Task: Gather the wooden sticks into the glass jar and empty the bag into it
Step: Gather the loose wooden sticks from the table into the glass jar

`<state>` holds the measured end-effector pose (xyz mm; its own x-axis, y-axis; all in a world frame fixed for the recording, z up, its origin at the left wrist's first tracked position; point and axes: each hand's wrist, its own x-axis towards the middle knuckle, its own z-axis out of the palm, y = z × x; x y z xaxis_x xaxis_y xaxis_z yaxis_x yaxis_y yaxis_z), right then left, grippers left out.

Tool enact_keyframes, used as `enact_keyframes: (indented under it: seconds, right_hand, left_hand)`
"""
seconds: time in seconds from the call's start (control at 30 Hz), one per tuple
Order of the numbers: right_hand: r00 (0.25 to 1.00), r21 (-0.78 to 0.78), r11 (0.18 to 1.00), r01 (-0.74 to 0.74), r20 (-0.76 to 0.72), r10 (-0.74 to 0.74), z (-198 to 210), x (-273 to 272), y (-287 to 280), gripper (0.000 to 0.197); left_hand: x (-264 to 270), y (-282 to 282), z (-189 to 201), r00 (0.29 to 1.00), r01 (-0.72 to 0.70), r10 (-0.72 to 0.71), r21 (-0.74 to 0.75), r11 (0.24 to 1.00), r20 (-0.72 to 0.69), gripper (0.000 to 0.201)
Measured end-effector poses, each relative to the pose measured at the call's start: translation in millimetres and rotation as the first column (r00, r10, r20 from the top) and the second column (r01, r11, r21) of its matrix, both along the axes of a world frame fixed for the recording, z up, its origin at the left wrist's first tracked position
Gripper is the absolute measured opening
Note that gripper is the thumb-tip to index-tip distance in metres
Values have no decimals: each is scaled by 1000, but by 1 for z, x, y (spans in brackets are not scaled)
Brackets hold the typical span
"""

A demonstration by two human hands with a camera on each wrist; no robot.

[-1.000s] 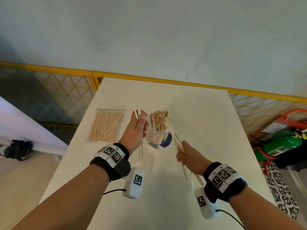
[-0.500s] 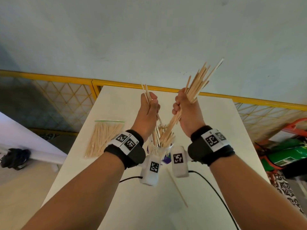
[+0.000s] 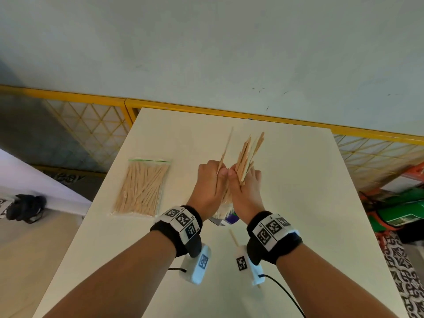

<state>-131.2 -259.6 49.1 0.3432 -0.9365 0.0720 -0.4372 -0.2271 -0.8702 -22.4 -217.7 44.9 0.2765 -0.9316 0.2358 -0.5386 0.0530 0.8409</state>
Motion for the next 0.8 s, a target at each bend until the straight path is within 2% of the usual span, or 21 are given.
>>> enact_keyframes:
  seconds: [0.07,0.13,0.17,0.23,0.33,0.5,0.67,0.8]
  right_hand:
    - [985,-102,994,-31,-170,14,-3,-3,1,29]
    - [978,-116,993,-21,-210,-4,-1,-5,0,33]
    - [980,-94,996,10,-195,-28,3,-5,-1,33]
    - [985,-33,998,58,-160,-63,8,-8,-8,30]
    - [985,30,998,60,-166,-54,11,-11,-19,30]
    - [979,105,994,0,-204,22,7,-5,-19,36]
    - [995,181,983,22,-95,-5,13,-3,-13,28]
    - [990,178,982,-71,-106,90,20,-3,-5,18]
  left_hand:
    - [1,3,-6,988,-45,44,0,999,147,39]
    - [3,7,-11,962,-105,92,38,994,256,42]
    - [5,9,-12,958,-127,109,54,990,265,38]
    - [9,10,-13,972,-107,89,74,991,219,28]
    - [17,9,-5,989,-65,50,106,992,142,28]
    - [22,3,14,979,-15,-26,196,980,205,28]
    - [14,1,22,988,88,-113,208,974,108,45]
    - [10,-1,24,986,150,-160,195,969,39,48]
